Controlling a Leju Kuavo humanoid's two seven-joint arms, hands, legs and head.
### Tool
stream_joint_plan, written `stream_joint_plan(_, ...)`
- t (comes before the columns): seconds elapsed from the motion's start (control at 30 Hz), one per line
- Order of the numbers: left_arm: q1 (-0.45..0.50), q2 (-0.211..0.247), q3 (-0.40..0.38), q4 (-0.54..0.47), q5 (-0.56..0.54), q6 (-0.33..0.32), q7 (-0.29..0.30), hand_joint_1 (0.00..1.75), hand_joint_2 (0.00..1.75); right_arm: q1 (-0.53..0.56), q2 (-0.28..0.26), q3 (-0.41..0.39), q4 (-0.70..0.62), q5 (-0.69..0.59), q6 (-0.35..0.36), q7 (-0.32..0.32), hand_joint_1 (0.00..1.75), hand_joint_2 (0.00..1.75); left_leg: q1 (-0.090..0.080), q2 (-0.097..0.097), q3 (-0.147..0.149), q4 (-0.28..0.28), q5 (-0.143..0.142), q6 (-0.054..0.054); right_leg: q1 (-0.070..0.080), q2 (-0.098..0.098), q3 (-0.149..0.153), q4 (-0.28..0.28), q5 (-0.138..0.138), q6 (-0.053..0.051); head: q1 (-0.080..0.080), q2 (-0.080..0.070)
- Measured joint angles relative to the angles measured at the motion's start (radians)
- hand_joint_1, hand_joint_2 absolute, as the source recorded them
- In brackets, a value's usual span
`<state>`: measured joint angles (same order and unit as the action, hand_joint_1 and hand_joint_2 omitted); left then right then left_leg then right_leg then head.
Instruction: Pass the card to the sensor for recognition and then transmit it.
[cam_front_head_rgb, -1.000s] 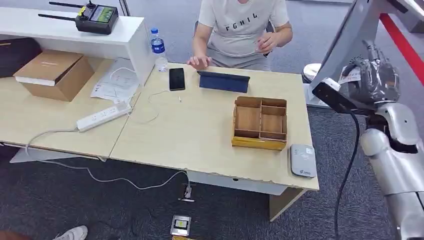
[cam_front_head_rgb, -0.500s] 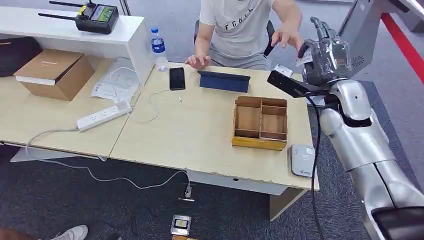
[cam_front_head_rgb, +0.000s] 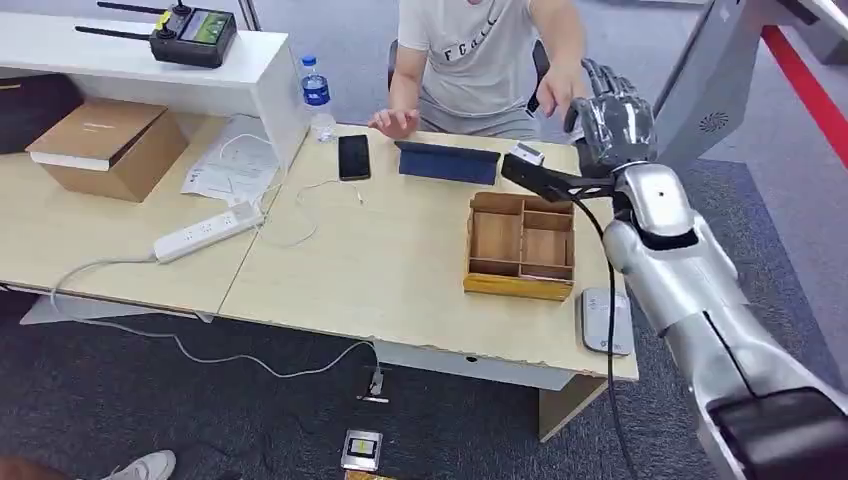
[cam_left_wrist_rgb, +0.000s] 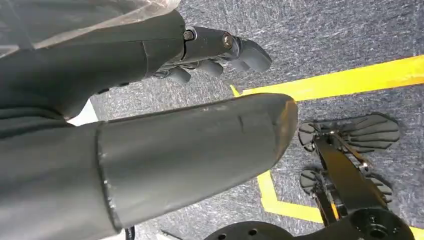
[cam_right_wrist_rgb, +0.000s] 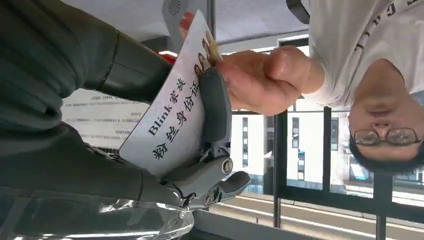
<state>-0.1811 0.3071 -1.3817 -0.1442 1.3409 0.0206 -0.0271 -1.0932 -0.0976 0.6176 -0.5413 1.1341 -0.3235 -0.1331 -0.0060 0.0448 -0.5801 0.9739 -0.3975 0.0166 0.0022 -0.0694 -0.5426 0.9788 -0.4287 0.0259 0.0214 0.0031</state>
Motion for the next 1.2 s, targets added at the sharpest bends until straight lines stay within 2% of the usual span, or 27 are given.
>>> stream_joint_plan(0.3,0.001,0.002,-0.003,0.0,0.005,0.0,0.006,0.0,0.0,0.0,0.017,0.02,0.048,0.033,-0.014,0.013,1.75,1.75,0.0,0.0,0.0,0.0,0.0,0.0,0.0,0.0,0.0,0.0,0.0,0.0,0.0,0.0)
stream_joint_plan(0.33,0.001,0.003,-0.003,0.0,0.006,0.0,0.006,0.0,0.0,0.0,0.019,0.022,0.053,0.038,-0.015,0.013,1.19,1.75,0.0,0.0,0.0,0.0,0.0,0.0,0.0,0.0,0.0,0.0,0.0,0.0,0.0,0.0)
stream_joint_plan(0.37,0.001,0.003,-0.003,0.0,0.007,0.0,0.007,0.0,0.0,0.0,0.02,0.023,0.056,0.042,-0.015,0.013,0.0,1.75,0.0,0.0,0.0,0.0,0.0,0.0,0.0,0.0,0.0,0.0,0.0,0.0,0.0,0.0)
stream_joint_plan(0.4,0.001,0.003,-0.003,0.0,0.008,0.001,0.009,0.0,0.0,0.0,0.023,0.024,0.059,0.049,-0.015,0.014,0.0,0.0,0.0,0.0,0.0,0.0,0.0,0.0,0.0,0.0,0.0,0.0,0.0,0.0,0.0,0.0)
stream_joint_plan(0.83,0.002,0.003,-0.003,0.0,0.015,0.005,0.026,0.0,0.0,-0.003,0.039,0.04,0.08,0.124,-0.008,-0.004,0.0,0.0,0.0,0.0,0.0,0.0,0.0,0.0,0.0,0.0,0.0,0.0,0.001,-0.001,0.0,0.0)
stream_joint_plan(1.2,0.002,0.003,-0.003,0.0,0.023,0.012,0.03,0.0,0.0,-0.013,0.042,0.039,0.079,0.101,0.013,0.003,0.0,0.0,0.0,0.0,0.0,0.0,0.0,0.0,0.0,0.0,0.0,0.0,0.001,-0.001,0.0,0.0)
